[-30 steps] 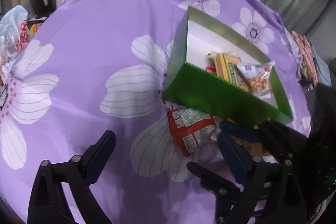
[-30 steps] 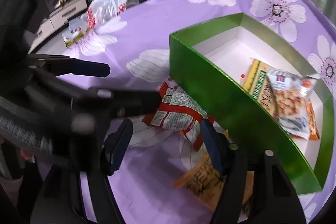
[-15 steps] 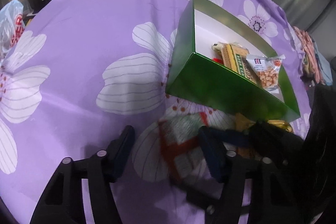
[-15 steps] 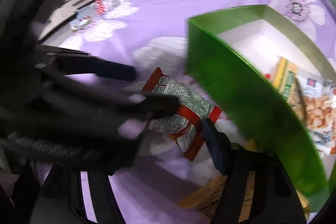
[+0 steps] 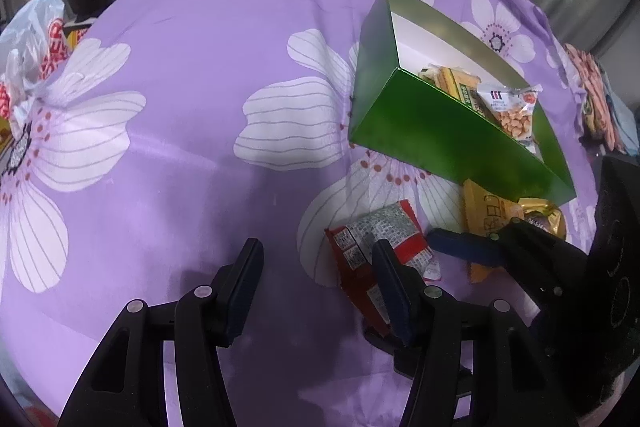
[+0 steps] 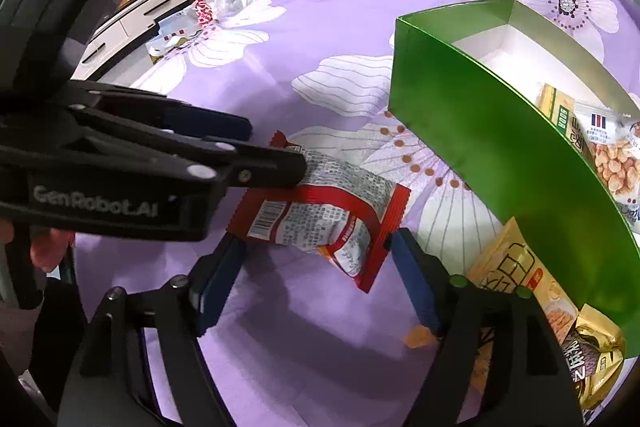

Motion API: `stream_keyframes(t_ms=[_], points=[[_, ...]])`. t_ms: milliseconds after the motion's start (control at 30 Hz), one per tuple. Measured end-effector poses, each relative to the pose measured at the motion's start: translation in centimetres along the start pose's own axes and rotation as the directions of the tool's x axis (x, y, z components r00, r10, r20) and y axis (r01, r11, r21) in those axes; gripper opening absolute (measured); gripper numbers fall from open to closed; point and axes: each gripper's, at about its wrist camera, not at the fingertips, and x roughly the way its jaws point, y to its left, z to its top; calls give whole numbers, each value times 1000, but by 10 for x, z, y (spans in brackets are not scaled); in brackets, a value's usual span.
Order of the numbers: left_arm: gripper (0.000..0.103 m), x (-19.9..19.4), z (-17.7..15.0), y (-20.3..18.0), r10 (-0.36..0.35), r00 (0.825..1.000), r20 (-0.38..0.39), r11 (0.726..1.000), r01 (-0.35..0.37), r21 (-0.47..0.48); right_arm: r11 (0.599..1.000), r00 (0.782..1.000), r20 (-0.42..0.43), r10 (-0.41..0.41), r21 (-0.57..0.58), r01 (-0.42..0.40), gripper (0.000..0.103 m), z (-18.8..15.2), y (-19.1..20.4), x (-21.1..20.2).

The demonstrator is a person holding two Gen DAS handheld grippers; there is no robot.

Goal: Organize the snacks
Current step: 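Close both grippers on the red-and-white packet on the cloth, then lift the red-and-white packet with both grippers and carry it over the box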

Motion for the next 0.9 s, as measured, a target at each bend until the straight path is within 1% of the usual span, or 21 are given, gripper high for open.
stream_keyframes(t_ms=[133, 167, 200, 233, 267, 300, 333, 367, 467, 567, 633, 700, 800, 867, 900], points=[[58, 5, 0, -5, -44, 999, -5, 999, 44, -8, 1000, 1000, -6, 17, -19, -17, 78, 2, -2, 7], [57, 7, 0, -7, -59, 998, -7, 998, 59, -5, 1000, 1000, -1, 15, -24, -15, 77, 3, -2, 8], [54, 8, 0, -8, -59, 998, -3, 998, 59, -7, 1000, 1000, 4, 18, -22, -18, 75, 4, -2, 8], [45, 8, 1, -8, -79, 997, -1, 997, 79, -17, 1000, 1000, 11, 22, -22, -22, 71, 4, -1, 7], [34, 8, 1, -8, -106, 994, 0, 994, 106, -30, 999, 999, 21, 24, -27, -24, 68, 4, 0, 6], [33, 9, 2, -9, -108, 994, 2, 994, 108, -33, 999, 1000, 19, 12, -36, -11, 67, 5, 3, 6], [30, 9, 3, -11, -87, 996, 7, 996, 88, -26, 999, 1000, 20, 4, -44, -3, 66, 4, 4, 6], [29, 9, 3, -13, -73, 997, 14, 997, 73, -21, 999, 1000, 19, 2, -48, -1, 66, 4, 4, 6], [25, 7, 4, -15, -70, 997, 26, 997, 71, -24, 1000, 999, 38, 11, -30, -10, 64, 3, 2, 3], [24, 5, 4, -19, -81, 996, 34, 997, 81, -2, 1000, 998, 62, 15, -19, -13, 59, -1, 1, -1], [24, 3, 4, -19, -98, 994, 39, 995, 98, -1, 1000, 997, 81, 14, -14, -13, 54, -4, 1, -5], [24, -1, 5, -22, -106, 993, 46, 994, 105, 16, 1000, 996, 92, 19, -9, -18, 50, -5, 1, -9], [23, 2, 5, -24, -89, 995, 40, 996, 89, 22, 1000, 995, 97, 28, 11, -29, 50, -6, -1, -9], [23, 2, 6, -22, -103, 994, 39, 995, 103, 6, 999, 994, 107, 36, 30, -40, 53, -6, -2, -8], [23, 2, 7, -20, -115, 993, 41, 993, 115, -2, 999, 994, 103, 35, 30, -39, 57, -6, -1, -7]])
